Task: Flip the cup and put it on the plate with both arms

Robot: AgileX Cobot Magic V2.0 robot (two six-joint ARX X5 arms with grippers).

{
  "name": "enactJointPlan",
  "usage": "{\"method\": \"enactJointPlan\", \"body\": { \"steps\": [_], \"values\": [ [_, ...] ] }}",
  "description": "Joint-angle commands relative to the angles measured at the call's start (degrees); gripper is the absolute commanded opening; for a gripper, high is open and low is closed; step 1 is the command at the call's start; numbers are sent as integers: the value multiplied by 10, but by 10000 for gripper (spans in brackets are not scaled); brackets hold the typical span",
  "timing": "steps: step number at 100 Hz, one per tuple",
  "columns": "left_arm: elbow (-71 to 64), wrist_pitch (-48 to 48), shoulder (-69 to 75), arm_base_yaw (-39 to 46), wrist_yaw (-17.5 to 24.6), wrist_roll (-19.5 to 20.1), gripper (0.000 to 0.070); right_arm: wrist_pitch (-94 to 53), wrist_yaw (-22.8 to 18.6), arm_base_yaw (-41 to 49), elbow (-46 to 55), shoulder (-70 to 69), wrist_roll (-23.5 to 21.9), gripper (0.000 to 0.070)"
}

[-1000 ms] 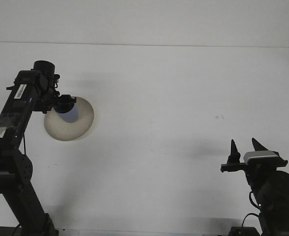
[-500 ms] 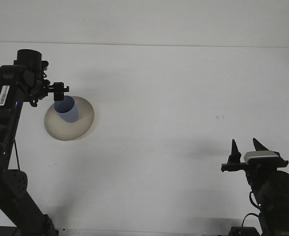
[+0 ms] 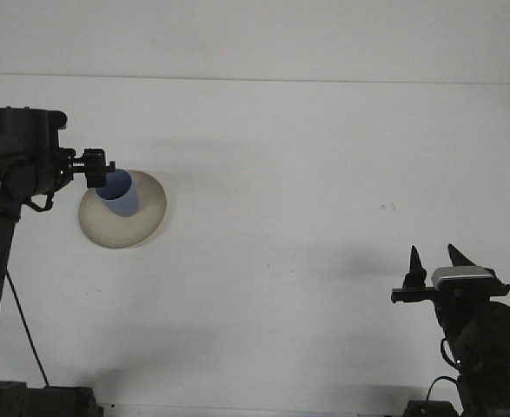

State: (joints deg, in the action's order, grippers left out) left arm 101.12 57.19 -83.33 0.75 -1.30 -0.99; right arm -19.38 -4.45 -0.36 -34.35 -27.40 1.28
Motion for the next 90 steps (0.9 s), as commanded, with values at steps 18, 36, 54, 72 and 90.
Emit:
{"method": "enactJointPlan", "body": {
  "steps": [18, 36, 54, 72, 90],
  "values": [
    [-187, -128, 128, -16, 1, -4, 424, 5, 0, 0, -3, 0, 2, 433],
    [-339, -230, 233, -25, 1, -16, 424, 5, 0, 0, -3, 0, 2, 433],
    [-477, -326, 340, -37, 1, -16, 424, 5, 0, 0, -3, 0, 0, 433],
    [-572, -404, 436, -46, 1, -11, 424, 4, 0, 0, -3, 0, 0, 433],
    [-628, -441, 506, -46, 1, -9, 424, 3, 0, 0, -3, 0, 0, 433]
  ]
}}
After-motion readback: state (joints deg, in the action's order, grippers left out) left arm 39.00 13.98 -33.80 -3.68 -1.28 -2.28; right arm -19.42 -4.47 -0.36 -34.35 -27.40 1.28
